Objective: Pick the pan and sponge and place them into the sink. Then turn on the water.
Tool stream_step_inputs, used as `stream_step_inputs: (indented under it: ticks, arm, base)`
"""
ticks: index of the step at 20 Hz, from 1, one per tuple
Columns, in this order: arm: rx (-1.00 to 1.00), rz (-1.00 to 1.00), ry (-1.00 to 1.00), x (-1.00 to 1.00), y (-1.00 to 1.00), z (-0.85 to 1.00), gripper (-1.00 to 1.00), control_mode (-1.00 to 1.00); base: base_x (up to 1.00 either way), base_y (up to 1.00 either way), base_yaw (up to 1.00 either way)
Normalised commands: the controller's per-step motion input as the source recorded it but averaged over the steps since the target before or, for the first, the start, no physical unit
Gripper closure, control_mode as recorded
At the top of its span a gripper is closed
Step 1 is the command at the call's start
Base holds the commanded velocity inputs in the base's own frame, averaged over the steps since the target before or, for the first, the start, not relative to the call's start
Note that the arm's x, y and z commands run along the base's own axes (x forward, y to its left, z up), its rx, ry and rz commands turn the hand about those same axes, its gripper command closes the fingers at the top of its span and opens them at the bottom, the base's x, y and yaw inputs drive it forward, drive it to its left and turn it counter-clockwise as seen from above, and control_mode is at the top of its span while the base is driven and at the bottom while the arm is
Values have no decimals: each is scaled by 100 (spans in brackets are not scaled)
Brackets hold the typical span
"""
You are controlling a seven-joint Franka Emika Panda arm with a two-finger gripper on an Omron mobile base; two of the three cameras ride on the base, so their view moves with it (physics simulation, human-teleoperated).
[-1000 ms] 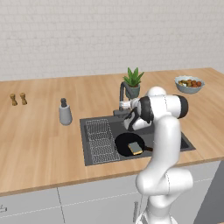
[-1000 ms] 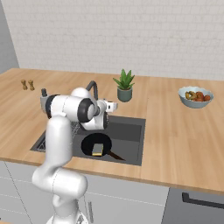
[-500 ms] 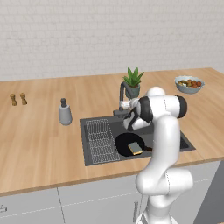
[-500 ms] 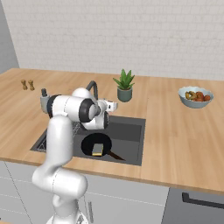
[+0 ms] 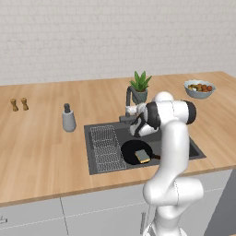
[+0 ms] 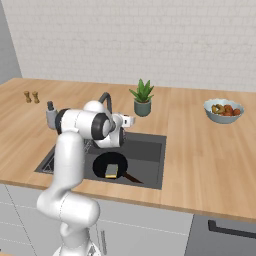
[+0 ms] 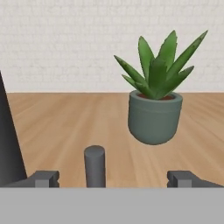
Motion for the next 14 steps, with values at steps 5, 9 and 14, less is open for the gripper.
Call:
stream_step_inputs:
  ticks: [5,9,14]
  arm:
    - [0,0,-3,0,0,-8,-100,-100]
    - [0,0,-5,1,-2,-2,-100,-100]
    - [1,0,-5,0,-14,0,-100,-100]
  base:
    - [0,0,0]
    - [0,0,0]
    - [0,0,0]
